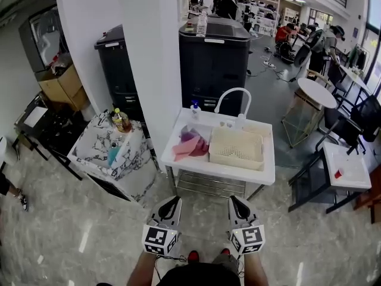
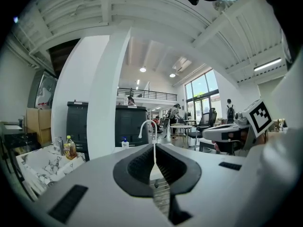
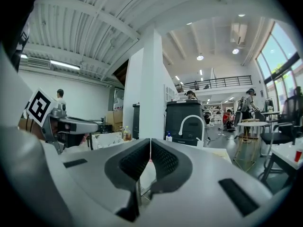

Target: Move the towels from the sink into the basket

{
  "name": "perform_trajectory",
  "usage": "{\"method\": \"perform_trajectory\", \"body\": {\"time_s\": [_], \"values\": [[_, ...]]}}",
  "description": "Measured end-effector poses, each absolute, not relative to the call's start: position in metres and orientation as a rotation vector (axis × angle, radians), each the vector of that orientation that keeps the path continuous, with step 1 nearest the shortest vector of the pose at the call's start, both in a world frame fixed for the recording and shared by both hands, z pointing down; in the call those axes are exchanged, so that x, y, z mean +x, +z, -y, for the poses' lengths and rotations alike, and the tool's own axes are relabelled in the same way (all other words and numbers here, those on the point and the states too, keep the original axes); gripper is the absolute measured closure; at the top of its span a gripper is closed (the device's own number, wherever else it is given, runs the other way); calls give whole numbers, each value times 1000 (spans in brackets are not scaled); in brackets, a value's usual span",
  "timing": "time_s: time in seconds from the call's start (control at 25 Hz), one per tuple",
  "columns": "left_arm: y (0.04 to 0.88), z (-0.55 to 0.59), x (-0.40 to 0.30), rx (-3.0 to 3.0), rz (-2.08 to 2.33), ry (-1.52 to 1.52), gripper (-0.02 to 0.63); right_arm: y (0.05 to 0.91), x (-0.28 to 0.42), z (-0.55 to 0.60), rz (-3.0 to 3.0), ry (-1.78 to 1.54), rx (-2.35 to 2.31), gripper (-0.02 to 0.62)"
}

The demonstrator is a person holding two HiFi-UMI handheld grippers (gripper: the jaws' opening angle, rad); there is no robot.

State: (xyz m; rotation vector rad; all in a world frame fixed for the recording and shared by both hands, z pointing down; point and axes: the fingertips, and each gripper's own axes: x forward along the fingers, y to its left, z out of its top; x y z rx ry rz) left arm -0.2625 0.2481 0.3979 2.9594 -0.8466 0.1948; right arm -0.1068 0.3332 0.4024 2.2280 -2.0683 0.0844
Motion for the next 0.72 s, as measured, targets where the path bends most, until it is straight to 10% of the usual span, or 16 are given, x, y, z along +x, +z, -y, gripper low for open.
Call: {"method": "perform_trajectory", "body": {"time_s": [0.72], "values": [[418,-145,-259,2833,1084,221,589,423,-108,-192,2299,103,1966,565]]}}
